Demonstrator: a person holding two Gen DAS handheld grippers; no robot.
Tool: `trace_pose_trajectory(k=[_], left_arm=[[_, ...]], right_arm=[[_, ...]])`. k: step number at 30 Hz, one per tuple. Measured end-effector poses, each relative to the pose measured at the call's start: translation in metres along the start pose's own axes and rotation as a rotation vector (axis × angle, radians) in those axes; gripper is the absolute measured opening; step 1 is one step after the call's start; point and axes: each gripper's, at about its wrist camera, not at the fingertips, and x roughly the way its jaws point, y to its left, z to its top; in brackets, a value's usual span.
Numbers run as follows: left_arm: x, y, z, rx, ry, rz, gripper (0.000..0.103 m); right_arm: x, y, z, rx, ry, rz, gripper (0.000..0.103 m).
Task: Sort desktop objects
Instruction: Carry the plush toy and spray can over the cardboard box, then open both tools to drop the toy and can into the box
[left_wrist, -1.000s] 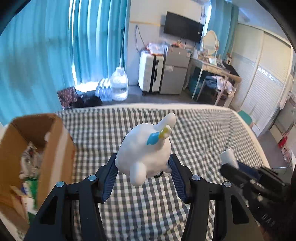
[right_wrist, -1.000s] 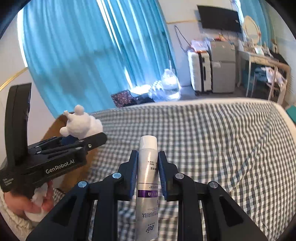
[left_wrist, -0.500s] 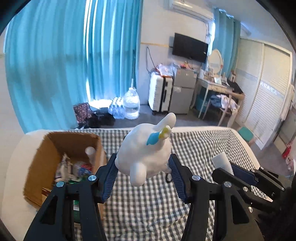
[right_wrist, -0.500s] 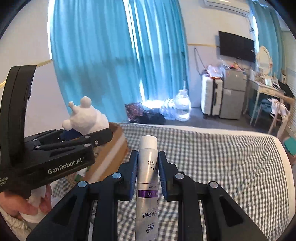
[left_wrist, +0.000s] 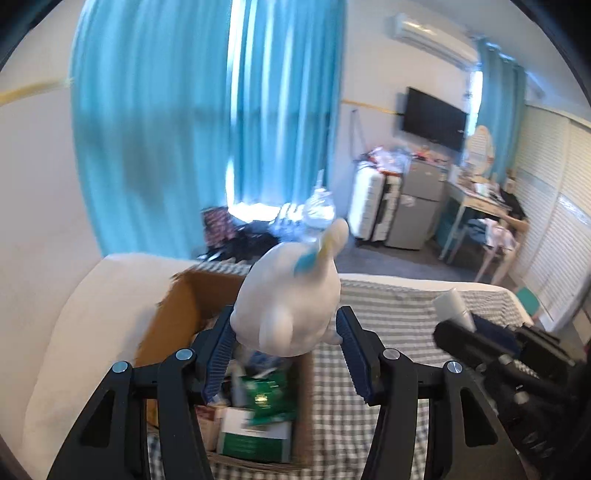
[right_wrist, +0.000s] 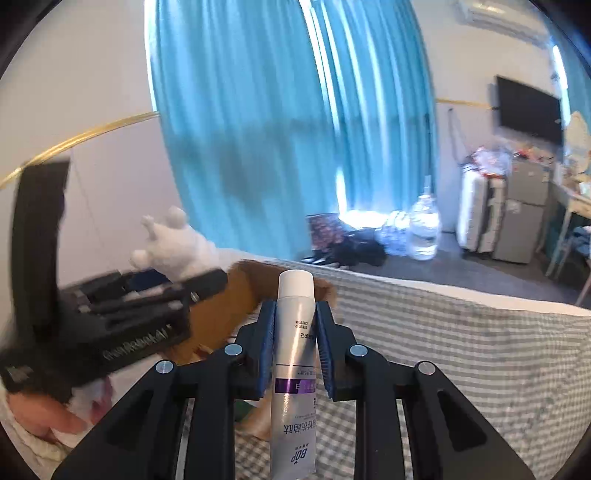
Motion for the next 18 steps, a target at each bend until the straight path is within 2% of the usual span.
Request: trace_pose_trajectory(k=[7,13,14,15,16,17,18], left_arm=[[0.059,0.057,-0.027,-0.063,0.12,0.061,0.056],[0.104,0.075,-0.047,-0.066,0.201,0.067,0.056],[0.111,0.077,-0.05,-0.067,0.213,0.072,0.056],[0.117,0.079,-0.054,-0.07,0.228,0.075,0.057],[0.122,0.081,-0.056,-0.073,0.243,0.078,0.057],[0.128,0.082,-0.059,-0.075,0.262,0.081,0.062],[0.128,0.086,-0.064,-0.074,0.27,0.083,0.071]], right_arm=[[0.082,0.022,0.004,0.016,0.068,0.101,0.021],[0.149,0.025,-0.005,0.06,0.139,0.138,0.022],[0.158,0.024,-0.006,0.066,0.143,0.133,0.026],[0.164,0.022,-0.007,0.076,0.147,0.131,0.052],[0.17,0.018,-0.008,0.101,0.152,0.115,0.086],[0.173,0.014,-0.008,0.121,0.146,0.097,0.091],[0.171,0.01,-0.008,0.132,0.125,0.09,0.091]])
